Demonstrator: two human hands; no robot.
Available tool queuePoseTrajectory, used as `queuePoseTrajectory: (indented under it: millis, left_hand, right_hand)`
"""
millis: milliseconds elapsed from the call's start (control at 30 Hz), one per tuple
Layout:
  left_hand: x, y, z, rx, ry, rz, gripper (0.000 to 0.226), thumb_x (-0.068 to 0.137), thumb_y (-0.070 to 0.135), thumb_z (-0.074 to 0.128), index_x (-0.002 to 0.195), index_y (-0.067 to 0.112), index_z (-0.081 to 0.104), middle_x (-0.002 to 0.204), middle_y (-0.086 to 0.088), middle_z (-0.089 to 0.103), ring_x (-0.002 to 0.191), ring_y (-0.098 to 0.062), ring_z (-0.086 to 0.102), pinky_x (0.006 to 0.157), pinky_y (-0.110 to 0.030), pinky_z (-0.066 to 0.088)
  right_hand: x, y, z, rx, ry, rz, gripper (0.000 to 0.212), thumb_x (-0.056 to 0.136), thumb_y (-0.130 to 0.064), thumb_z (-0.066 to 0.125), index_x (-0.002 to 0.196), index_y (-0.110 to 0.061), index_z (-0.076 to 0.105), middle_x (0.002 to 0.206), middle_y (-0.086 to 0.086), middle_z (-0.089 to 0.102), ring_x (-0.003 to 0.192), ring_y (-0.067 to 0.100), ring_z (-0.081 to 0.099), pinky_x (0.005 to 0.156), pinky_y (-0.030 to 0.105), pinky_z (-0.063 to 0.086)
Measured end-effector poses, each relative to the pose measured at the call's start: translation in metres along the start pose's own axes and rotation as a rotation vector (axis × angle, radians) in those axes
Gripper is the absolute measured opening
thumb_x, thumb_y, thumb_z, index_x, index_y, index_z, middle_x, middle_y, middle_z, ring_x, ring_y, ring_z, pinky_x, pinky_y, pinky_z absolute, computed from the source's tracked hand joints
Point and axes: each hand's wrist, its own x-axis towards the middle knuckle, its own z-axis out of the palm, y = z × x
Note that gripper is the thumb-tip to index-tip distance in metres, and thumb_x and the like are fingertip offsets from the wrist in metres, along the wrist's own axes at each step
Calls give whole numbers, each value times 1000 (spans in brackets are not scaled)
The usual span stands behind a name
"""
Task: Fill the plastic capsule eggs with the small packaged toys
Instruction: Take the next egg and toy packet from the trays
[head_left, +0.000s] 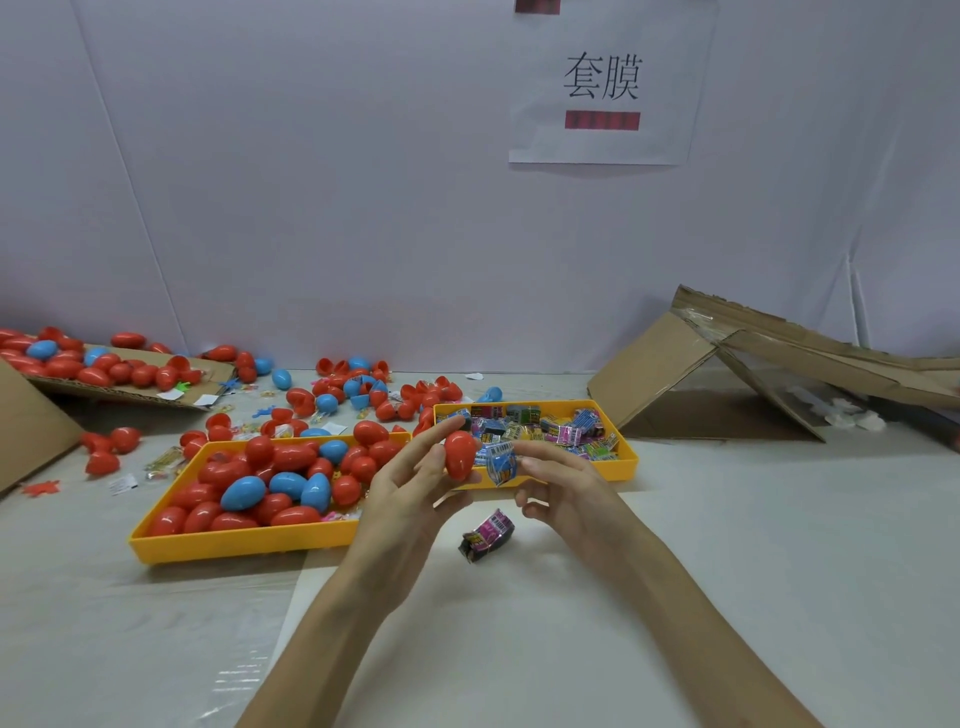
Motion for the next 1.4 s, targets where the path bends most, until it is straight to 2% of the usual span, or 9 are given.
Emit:
queuePoseTrajectory:
  millis: [133, 333, 467, 567, 633, 800, 1033, 1167, 1400]
  left_hand:
    - [0, 1, 0, -45, -9, -37, 30, 92, 37, 56, 113, 32, 76, 119, -9, 67, 83, -14, 66, 81, -28, 58]
    - [3, -1, 2, -190, -13, -118, 38, 95, 44, 51, 105, 21, 79, 96, -9, 69, 73, -12, 63, 71, -27, 58]
    - [3, -1, -2, -205, -32, -116, 42, 83, 35, 69, 120, 15, 67, 108, -6, 76, 91, -15, 74, 74, -27, 60]
    - [3, -2, -6, -276, -59, -111, 45, 83, 16, 71, 127, 14, 61, 115, -13, 74, 110, -28, 71, 79, -28, 60]
    - [4, -3, -8, -277, -66, -113, 42, 87, 17, 68, 129, 16, 63, 120, -14, 72, 113, -29, 70, 81, -29, 60]
    - [6, -8, -6, -57, 80, -179, 30, 87, 40, 67, 108, 21, 74, 108, -6, 77, 92, -15, 76, 70, -21, 59]
    - [6, -12, -8, -6, 87, -46, 35, 75, 24, 79, 107, 13, 71, 102, -9, 77, 95, -28, 75, 74, -26, 60]
    - [7, -15, -7, 242, 119, 58, 33, 77, 20, 83, 107, 18, 70, 95, 7, 75, 90, -16, 73, 67, -21, 57]
    - [10, -20, -8, 408, 153, 149, 37, 77, 8, 85, 102, 29, 67, 93, 25, 71, 91, 6, 67, 65, -11, 54]
  right_hand:
    - [1, 0, -1, 1, 2, -1, 23, 79, -21, 72, 101, -20, 80, 98, 7, 71, 65, 17, 63, 61, 26, 48]
    - [0, -1, 0, 4, 8, 4, 23, 75, -23, 73, 97, -22, 81, 94, 5, 71, 64, 17, 63, 61, 25, 48]
    - [0, -1, 0, 10, 2, -2, 23, 76, -23, 73, 97, -22, 81, 93, 5, 72, 64, 16, 63, 60, 25, 49]
    - [-1, -2, -1, 10, -2, -8, 23, 78, -22, 73, 99, -22, 81, 91, 3, 72, 64, 16, 64, 60, 24, 50]
    - [0, -2, -1, 10, -4, -9, 21, 79, -21, 75, 99, -22, 81, 89, 2, 71, 64, 16, 64, 59, 24, 50]
    - [0, -2, -1, -3, 0, 1, 17, 82, -18, 74, 97, -23, 81, 86, 0, 72, 65, 16, 64, 59, 24, 49]
    - [-2, -3, 0, -25, -31, -10, 21, 80, -19, 70, 97, -23, 81, 86, 1, 71, 66, 16, 64, 61, 24, 48]
    - [-3, -4, 2, -50, -31, -14, 19, 85, -14, 71, 99, -22, 81, 89, 4, 71, 68, 17, 65, 62, 24, 49]
    - [-5, -4, 4, -91, -62, -17, 23, 81, -23, 70, 102, -21, 80, 96, 7, 73, 73, 18, 67, 64, 24, 51]
